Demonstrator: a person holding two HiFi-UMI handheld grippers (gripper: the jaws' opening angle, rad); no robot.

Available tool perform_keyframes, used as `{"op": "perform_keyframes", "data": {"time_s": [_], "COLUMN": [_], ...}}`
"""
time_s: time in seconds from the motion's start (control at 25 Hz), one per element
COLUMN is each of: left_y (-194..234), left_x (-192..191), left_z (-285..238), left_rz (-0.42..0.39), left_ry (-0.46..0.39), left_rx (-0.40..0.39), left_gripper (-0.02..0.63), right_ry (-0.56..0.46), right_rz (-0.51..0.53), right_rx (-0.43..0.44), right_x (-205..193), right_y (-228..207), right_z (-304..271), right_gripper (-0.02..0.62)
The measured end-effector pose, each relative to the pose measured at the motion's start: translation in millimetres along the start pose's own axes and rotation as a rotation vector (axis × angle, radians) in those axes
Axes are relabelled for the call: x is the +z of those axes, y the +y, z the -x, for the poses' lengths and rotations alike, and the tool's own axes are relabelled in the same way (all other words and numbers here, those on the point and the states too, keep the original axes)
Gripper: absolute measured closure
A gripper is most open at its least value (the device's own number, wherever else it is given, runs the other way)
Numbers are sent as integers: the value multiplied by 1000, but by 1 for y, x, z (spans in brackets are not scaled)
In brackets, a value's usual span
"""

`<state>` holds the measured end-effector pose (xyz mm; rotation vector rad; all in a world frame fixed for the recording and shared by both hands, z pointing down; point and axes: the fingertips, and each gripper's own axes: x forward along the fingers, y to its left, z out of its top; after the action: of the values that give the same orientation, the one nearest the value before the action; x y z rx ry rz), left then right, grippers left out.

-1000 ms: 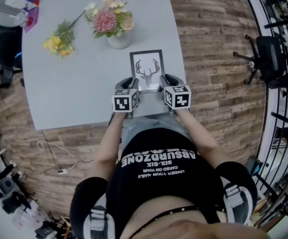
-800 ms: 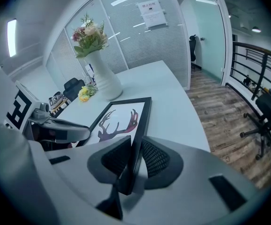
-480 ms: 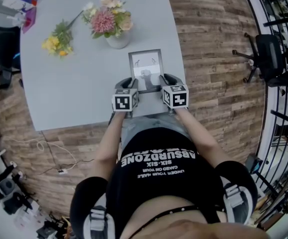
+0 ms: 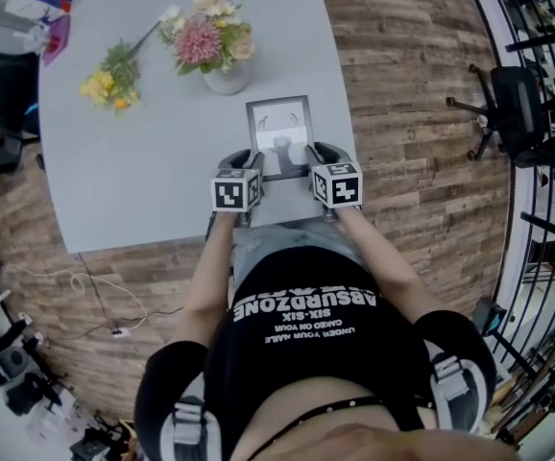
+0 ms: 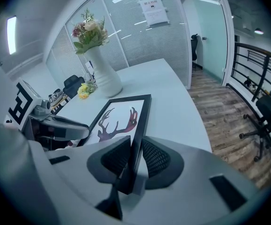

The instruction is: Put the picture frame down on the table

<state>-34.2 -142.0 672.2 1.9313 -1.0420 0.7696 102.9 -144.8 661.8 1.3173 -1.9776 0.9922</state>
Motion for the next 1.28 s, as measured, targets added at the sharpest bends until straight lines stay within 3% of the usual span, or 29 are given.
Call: {"op": "perform_keyframes", "data": {"time_s": [0.16,0.32,0.76,1.28], "left_y": [3,1,-14,-37], "left_x": [10,26,40,43], "left_z": [11,28,58,89], "left_rz": [-3,-6,-53,-61], "left_ry": [-58,-131,-224,-296], "left_rx": [34,25,12,-48], "left_gripper": [500,502,586,591], "right_ry": [-49,-118,-226,-289], "right_rz": [11,-5,16,73], "right_rx": [-44,-50,-6,15], "right_x": [9,21,42,48], "right_y": [-4,-8,11,38], "right_z": [7,20,49,81], "right_gripper": [506,578,580,580]}}
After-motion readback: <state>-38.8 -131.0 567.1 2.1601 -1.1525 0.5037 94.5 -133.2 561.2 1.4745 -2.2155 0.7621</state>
